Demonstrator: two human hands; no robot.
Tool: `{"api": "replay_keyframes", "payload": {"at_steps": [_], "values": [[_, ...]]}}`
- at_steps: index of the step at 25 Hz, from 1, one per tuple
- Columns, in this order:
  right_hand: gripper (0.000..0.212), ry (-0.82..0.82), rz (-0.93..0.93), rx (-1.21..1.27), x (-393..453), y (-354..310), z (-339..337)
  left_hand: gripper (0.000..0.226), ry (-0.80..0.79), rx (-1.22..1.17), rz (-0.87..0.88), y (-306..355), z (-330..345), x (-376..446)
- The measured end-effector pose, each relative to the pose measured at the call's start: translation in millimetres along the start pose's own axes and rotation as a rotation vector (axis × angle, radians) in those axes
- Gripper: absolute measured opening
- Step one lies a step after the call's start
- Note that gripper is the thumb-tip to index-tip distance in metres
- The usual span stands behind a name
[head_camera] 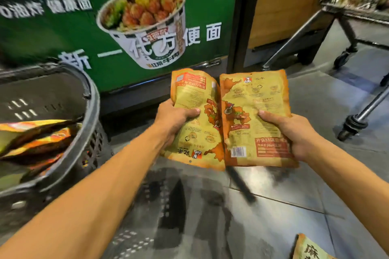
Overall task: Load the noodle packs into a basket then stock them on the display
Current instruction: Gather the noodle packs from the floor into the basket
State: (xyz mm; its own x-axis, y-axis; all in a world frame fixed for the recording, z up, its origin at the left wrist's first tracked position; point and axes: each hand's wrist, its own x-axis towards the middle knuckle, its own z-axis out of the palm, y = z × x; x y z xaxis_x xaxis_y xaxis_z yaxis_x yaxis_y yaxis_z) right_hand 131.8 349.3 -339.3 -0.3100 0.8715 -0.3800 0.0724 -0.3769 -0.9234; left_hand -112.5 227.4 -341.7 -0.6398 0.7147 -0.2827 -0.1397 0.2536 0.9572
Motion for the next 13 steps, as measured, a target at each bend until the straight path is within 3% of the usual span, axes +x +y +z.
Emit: {"api": "replay_keyframes", "payload": {"at_steps": [6, 9, 13], "values": [[0.047, -0.118, -0.052, 0.102, -57.2, -100.0, 43.8, 0.045, 0.046, 0.025, 0.200, 124.1, -35.0, -45.1], [0.059, -0.221, -0.077, 0.083, -90.9, -138.1, 83.6, 0.042, 0.107, -0.021, 0.223, 167.3, -85.3, -81.1], [0.052, -0.348, -0.110, 0.038, -131.6, -168.8, 150.9, 0.039, 0.228, -0.102, 0.164, 199.2, -174.2, -123.7]]}}
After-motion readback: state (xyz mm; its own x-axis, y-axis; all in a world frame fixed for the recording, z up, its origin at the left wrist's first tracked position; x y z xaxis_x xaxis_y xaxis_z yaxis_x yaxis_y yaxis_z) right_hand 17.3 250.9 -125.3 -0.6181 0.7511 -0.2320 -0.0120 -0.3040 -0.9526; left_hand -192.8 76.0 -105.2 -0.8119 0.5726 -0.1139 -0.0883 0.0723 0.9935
